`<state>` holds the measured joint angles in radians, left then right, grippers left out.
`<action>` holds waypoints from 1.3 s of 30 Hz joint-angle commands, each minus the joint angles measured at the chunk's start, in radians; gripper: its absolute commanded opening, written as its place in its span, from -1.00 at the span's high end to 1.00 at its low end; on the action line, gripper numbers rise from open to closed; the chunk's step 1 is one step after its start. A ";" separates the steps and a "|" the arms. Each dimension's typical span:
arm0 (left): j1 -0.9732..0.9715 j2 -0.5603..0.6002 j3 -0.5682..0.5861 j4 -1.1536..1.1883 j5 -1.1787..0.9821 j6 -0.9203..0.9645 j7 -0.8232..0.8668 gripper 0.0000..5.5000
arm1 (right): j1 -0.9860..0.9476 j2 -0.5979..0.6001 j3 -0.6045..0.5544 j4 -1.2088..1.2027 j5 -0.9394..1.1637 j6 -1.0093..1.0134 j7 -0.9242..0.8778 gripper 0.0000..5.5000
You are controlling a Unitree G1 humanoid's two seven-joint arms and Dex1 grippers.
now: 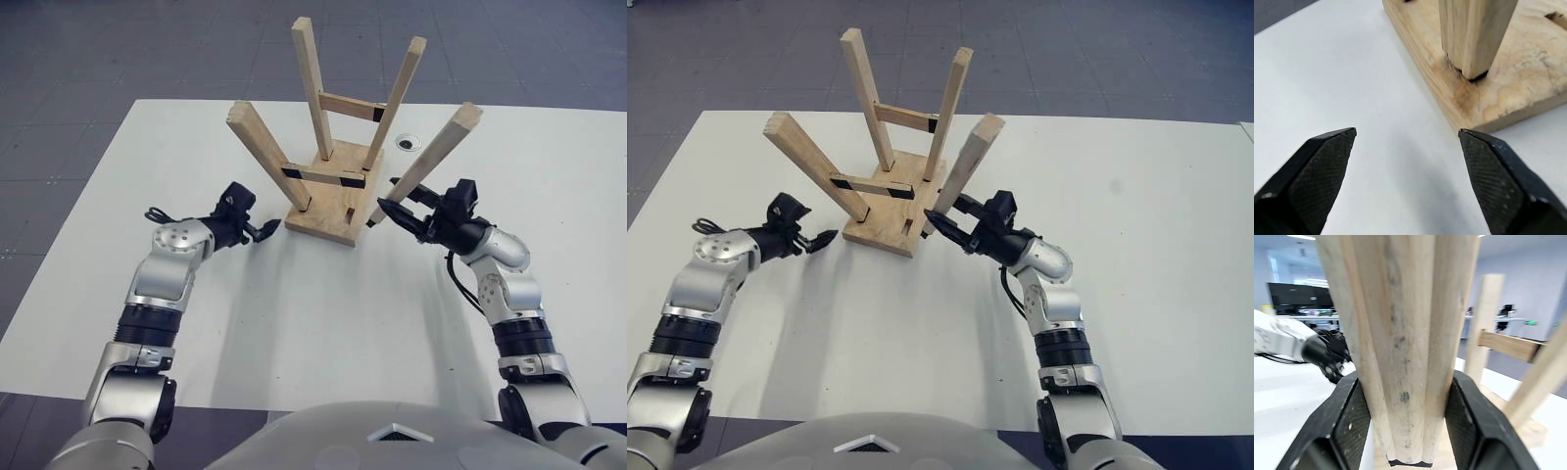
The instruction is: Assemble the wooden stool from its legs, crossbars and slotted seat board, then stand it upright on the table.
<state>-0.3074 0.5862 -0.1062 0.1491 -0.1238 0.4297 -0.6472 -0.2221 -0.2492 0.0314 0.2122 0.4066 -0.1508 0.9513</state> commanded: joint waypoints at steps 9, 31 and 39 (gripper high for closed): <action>0.160 -0.059 0.052 -0.188 -0.003 0.117 0.106 -0.41 | 0.002 0.042 0.025 0.122 -0.180 -0.184 -0.140 0.26; 0.164 -0.163 0.029 -0.123 0.051 0.063 0.217 -0.41 | -0.122 0.140 0.001 0.217 -0.209 -0.212 -0.352 0.26; 0.039 -0.079 0.046 0.081 0.113 -0.035 0.189 -0.41 | -0.192 0.144 0.026 0.316 -0.210 -0.244 -0.266 0.26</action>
<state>-0.2461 0.4818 -0.0667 0.1997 -0.0262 0.4133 -0.4471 -0.3837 -0.0988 0.0572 0.5110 0.1997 -0.3784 0.6693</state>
